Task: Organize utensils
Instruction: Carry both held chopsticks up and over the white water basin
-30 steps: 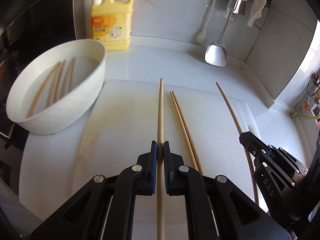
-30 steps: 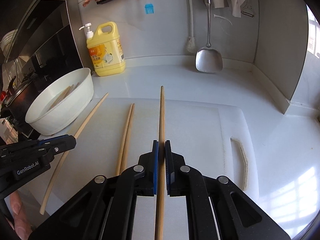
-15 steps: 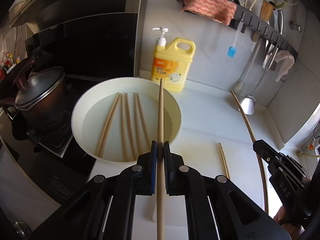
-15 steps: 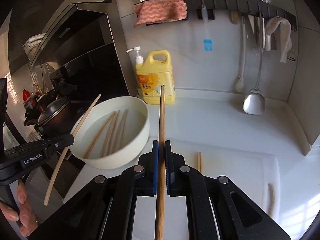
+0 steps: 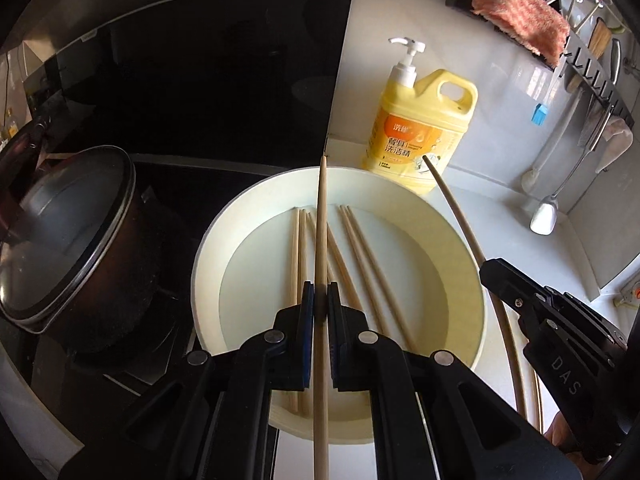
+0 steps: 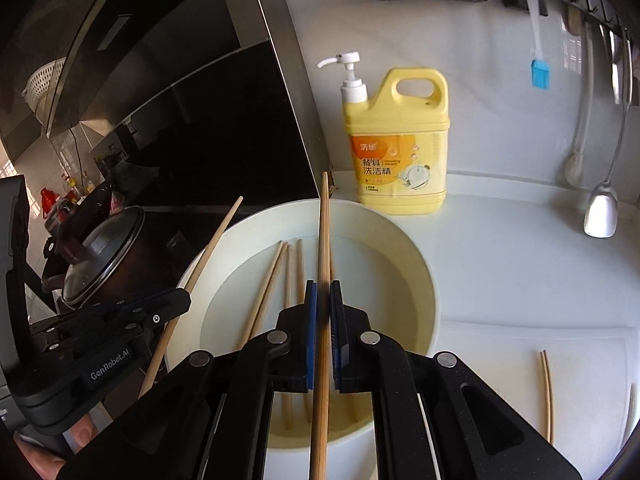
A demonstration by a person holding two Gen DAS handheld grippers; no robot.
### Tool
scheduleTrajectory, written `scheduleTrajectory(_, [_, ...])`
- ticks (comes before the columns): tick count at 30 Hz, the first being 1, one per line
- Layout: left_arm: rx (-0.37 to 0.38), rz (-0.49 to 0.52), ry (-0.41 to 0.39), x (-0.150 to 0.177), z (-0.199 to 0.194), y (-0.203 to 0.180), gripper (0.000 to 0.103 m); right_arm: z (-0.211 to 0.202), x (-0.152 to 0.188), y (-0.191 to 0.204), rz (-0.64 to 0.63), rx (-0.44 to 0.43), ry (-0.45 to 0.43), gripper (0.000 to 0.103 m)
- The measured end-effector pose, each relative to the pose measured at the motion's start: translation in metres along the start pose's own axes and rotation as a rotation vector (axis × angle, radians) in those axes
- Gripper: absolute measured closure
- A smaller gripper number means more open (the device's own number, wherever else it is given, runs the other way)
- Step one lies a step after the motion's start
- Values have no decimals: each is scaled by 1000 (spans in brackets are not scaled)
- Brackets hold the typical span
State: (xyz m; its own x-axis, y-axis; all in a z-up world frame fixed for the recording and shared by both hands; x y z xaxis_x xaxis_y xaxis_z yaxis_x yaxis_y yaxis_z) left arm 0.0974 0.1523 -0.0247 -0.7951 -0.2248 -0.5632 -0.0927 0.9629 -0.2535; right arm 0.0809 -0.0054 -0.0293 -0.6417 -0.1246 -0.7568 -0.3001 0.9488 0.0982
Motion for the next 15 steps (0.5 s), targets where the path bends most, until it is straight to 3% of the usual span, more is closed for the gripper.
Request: scheduleTrajectory(15, [-21,-81,163,-4,78,18,96,94,-1,-3,-2,-87,204,97])
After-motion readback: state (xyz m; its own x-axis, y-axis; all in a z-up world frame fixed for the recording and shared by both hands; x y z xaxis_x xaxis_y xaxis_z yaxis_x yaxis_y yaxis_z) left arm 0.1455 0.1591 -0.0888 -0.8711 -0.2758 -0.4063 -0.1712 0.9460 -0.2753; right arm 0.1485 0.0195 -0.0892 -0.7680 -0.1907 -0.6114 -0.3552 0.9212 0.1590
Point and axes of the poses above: each gripper's, at about its wrist camera, not at the fingertips, and z roughly the way its jaws point, y to its left, x to its underside, the point moved 2 cm from there along z, roughly the way its jaws point, and after that the axes turned 10 degrees about -z, right-handed, at the moved point
